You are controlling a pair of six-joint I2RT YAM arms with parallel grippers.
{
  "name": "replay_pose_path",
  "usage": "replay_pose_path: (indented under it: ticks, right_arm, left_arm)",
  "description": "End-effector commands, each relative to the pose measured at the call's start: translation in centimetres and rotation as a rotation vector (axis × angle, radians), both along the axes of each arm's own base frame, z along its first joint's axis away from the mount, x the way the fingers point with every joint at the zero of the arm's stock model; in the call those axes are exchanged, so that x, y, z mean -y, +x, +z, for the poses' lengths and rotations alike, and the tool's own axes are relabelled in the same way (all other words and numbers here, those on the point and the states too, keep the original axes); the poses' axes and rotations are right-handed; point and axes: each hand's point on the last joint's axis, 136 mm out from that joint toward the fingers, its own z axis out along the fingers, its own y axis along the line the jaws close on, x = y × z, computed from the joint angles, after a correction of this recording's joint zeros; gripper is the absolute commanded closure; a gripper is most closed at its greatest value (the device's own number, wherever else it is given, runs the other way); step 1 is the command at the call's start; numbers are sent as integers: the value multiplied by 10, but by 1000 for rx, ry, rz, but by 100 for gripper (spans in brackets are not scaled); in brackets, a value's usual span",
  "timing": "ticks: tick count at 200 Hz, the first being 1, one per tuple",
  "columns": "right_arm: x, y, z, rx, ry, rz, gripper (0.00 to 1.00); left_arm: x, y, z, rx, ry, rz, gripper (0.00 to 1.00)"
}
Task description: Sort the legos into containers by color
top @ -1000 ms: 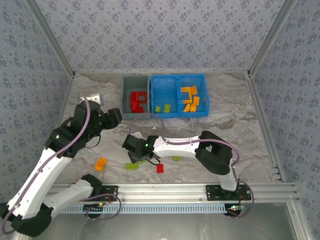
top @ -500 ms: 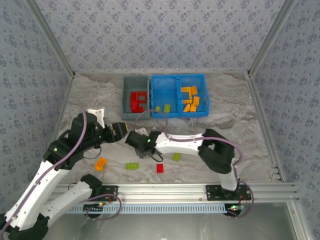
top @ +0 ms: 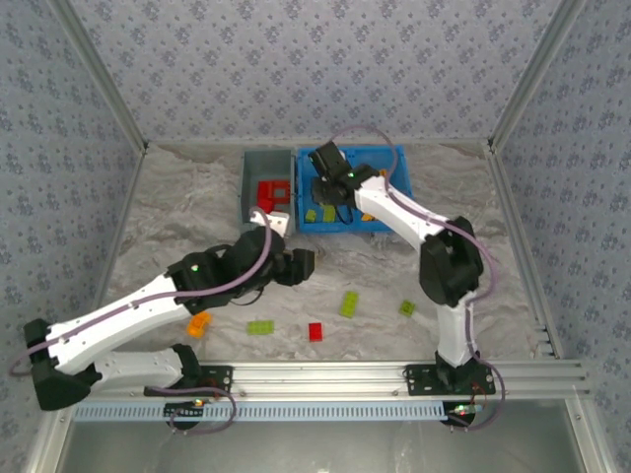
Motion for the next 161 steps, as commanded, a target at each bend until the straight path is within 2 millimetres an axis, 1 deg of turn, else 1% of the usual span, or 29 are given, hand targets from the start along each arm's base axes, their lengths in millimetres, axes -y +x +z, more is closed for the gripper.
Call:
replay_pose_path:
  ticks: [1,17,26,49,55,68,89,104,126,144,161]
  right_arm:
    - [-4,14,-34,-103,-26,24,68]
    - [-7,31,-52,-126,-11,9,68]
    - [-10,39,-59,-126,-12,8,68]
    - [-16,52,-73,-135,-23,23,65]
    - [-17,54,-75,-137,-27,28,63]
    - [-16,55,-79,-145,-43,30,56]
    - [-16,54,-74,-142,-45,31,45]
    - [-15,53,-61,-119,-38,35,41]
    - [-16,52,-29,-60,-23,44,39]
    - [-14,50,8,11,-19,48,40]
    - [-13,45,49,96,-14,53,41]
  left_arm:
    - [-5,16,18,83,-3,124,30]
    - [1,15,13,74,6,119,30]
    - [2,13,11,69,13,117,29]
    - [3,11,5,56,26,115,29]
    - [2,10,2,52,32,116,29]
    - [0,9,-1,45,39,119,29]
    - [-4,7,-6,32,47,127,29]
    - [-8,6,-8,27,52,135,29]
    - [-13,5,-9,24,51,154,29]
    - [-22,3,-12,15,76,171,29]
    - [-31,2,-12,10,93,193,29]
